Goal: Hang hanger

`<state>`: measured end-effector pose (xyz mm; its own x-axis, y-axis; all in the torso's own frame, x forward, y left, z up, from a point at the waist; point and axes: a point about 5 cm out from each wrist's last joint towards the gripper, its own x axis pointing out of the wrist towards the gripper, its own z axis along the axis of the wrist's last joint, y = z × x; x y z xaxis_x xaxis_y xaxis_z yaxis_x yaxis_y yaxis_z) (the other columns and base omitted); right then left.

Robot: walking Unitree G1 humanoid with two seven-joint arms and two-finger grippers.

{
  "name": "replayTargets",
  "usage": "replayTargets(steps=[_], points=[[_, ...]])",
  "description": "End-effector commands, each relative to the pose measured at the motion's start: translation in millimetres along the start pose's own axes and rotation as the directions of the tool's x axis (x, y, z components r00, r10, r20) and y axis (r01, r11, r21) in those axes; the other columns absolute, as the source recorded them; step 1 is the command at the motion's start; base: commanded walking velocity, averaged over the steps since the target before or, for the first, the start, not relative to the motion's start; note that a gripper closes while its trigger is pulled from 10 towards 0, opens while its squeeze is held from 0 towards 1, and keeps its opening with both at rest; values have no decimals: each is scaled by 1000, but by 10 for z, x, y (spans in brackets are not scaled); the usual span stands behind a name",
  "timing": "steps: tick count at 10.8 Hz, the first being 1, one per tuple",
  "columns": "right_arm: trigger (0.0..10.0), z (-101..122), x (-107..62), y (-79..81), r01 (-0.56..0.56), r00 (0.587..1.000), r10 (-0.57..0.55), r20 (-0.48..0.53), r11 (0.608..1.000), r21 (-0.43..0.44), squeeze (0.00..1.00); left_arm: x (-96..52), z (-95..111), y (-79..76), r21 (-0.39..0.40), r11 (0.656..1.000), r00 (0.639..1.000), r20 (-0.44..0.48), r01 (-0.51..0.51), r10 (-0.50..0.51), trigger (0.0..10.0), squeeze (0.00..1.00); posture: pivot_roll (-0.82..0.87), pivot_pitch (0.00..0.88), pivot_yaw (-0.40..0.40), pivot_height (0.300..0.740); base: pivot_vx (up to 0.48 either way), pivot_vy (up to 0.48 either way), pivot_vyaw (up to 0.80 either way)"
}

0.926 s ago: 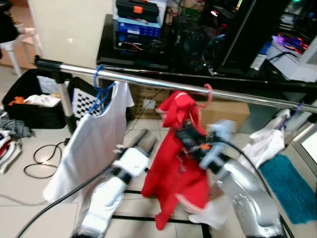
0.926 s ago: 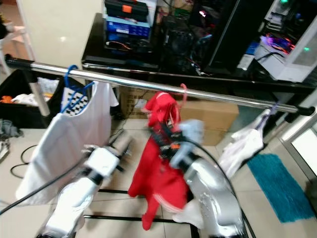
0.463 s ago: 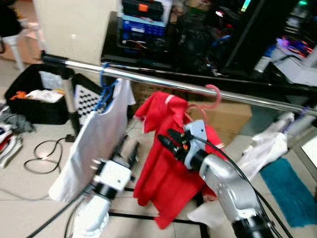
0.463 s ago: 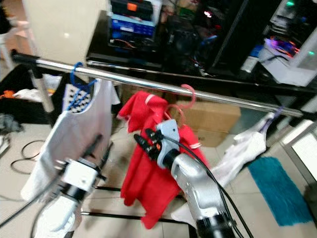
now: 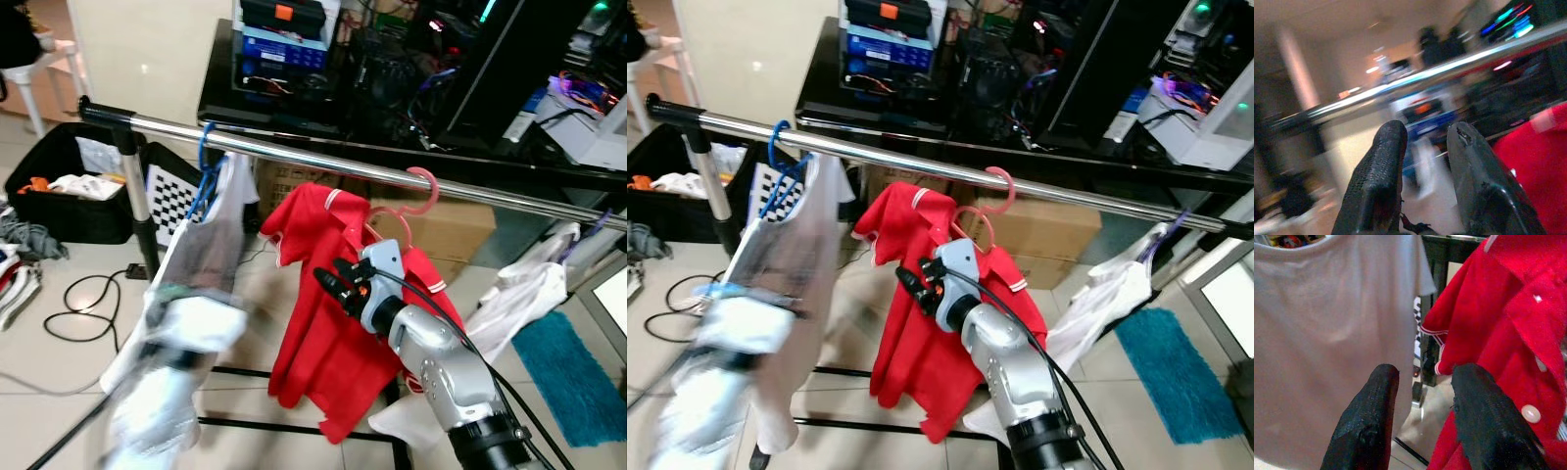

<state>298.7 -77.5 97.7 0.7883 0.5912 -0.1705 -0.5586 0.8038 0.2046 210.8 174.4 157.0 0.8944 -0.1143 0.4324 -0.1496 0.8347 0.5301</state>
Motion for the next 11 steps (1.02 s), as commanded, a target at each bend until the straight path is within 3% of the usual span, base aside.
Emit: replayTargets(steps=[1, 2, 3, 4, 7, 9, 10, 11], points=[[10000, -26, -46, -102, 43, 999, -43, -11, 999, -14, 0, -49, -4, 97, 56, 996, 998, -20, -64, 65, 10000, 0, 351, 71, -201, 740, 0, 0, 0], [10000, -56, -47, -121, 47, 999, -47, -17, 999, -16, 0, -150, -12, 251, 105, 980, 982, -68, -169, 177, 10000, 0, 356, 72, -201, 740, 0, 0, 0], [10000, -65, -36, -133, 49, 999, -49, -19, 999, -16, 0, -186, -19, 283, 98, 974, 972, -98, -205, 214, 10000, 918, 367, 73, -206, 740, 0, 0, 0], [10000, -52, -1, -116, 38, 999, -39, -17, 999, -17, 0, -166, -38, 241, 43, 981, 975, -113, -188, 192, 10000, 1000, 373, 73, -210, 740, 0, 0, 0], [10000, -16, 53, -88, 28, 1000, -28, -1, 999, -17, 0, -34, -77, 117, -37, 997, 994, -94, -67, 63, 10000, 1000, 381, 77, -219, 740, 0, 0, 0], [10000, 5, 67, -95, 34, 999, -34, 11, 999, -15, 0, 49, -51, 10, -156, 987, 998, -47, 41, -49, 10000, 1000, 366, 73, -217, 740, 0, 0, 0], [10000, 24, 61, -111, 45, 999, -44, 20, 999, -13, 0, 58, -67, -67, -214, 973, 994, -51, 85, -98, 10000, 620, 357, 71, -215, 740, 0, 0, 0], [10000, 49, 48, -139, 59, 998, -59, 31, 998, -12, 0, 66, -56, -175, -268, 952, 986, -29, 150, -164, 10000, 0, 352, 70, -214, 740, 0, 0, 0]])
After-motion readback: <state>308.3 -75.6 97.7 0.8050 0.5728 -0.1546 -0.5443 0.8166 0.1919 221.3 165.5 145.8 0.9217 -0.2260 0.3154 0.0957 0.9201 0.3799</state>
